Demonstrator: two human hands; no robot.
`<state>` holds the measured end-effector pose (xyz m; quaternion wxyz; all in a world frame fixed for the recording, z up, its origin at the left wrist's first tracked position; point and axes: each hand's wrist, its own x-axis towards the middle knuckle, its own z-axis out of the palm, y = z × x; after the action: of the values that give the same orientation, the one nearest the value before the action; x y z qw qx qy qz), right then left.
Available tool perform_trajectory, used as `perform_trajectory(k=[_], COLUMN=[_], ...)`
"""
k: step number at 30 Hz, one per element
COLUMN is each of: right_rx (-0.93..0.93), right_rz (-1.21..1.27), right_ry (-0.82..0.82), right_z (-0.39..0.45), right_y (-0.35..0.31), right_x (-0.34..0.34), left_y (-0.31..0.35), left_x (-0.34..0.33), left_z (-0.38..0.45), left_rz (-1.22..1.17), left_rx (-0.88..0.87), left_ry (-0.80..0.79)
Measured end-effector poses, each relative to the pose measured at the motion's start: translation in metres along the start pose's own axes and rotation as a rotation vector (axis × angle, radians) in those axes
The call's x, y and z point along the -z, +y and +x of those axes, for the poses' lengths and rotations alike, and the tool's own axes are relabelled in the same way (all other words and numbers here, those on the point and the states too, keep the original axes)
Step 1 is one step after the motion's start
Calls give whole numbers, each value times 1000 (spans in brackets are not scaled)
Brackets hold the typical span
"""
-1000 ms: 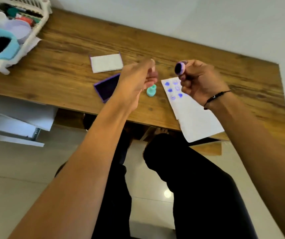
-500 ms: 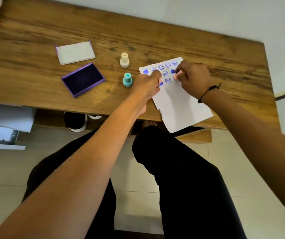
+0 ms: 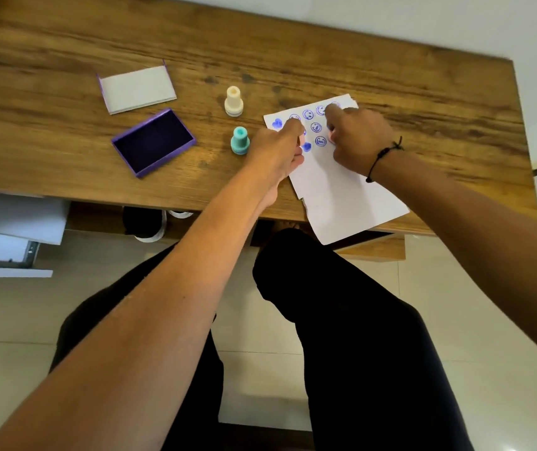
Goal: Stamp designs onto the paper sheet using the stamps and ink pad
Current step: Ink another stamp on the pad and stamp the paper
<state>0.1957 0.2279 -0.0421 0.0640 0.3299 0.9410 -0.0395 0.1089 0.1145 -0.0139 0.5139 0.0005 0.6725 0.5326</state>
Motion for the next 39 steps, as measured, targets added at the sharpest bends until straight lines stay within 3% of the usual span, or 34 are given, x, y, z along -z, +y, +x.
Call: perform_trajectory(k=[7,18,21,25,30,35,39], right_rx=[79,9,-58,-222,-317,-263,-219], right_rz=[-148,-154,27,538,1165,1307,1278], right_ry=[-90,-212,-154,130,44,-32,-57], right_z=[4,3,7,1,-19,-27,-25], right_y=[-1,-5,6,19,-8,-46,-62], right_x=[8,16,23,46,65,76,75], left_y=[4,4,4,5,11,15,18], left_x=[-2,-1,3,12,23,39,52], left_z=[-5,-8,-8,-10,-19,-25,-28], left_rz=[26,23,-20,-21,-89,-193,-200], left_rx=[7,13,15,-21,-107,-158,-170], left_ry=[-6,-40,-57,-62,-162,-276,-254])
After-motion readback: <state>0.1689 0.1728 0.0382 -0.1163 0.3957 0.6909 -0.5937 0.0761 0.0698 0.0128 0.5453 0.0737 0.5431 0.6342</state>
